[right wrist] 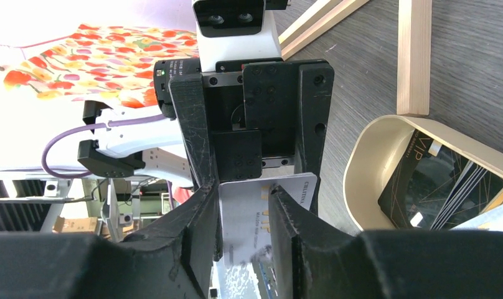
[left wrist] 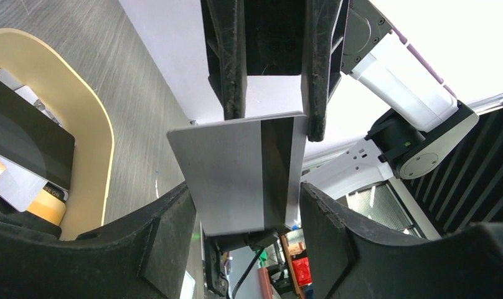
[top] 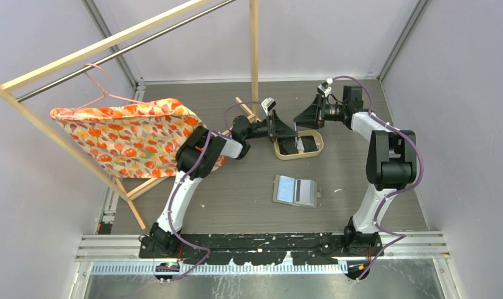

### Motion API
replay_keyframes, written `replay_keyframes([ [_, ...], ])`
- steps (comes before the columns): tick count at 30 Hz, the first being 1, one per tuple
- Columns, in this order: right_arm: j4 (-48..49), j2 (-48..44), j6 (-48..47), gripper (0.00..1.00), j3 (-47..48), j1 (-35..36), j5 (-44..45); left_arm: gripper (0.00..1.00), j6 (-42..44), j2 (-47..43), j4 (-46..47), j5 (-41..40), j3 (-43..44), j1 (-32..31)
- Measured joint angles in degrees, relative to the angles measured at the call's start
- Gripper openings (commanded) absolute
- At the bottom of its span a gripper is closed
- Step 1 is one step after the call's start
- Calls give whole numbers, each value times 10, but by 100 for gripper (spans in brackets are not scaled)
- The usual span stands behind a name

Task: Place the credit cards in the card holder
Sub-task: Pick up the credit card from the storage box.

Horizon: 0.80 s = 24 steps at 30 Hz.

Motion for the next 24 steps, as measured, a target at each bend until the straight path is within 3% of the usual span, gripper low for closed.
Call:
replay_keyframes([
  [5, 0, 0, 1, 36, 0, 1, 0, 69, 0, 1, 0, 0, 0, 0],
  [17, -1, 0, 0, 30, 0, 1, 12, 70, -13, 16, 7, -11, 13, 0],
  [24, -45, 2, -28, 26, 0, 2, 39, 57, -20, 36, -4, -30, 19, 2],
])
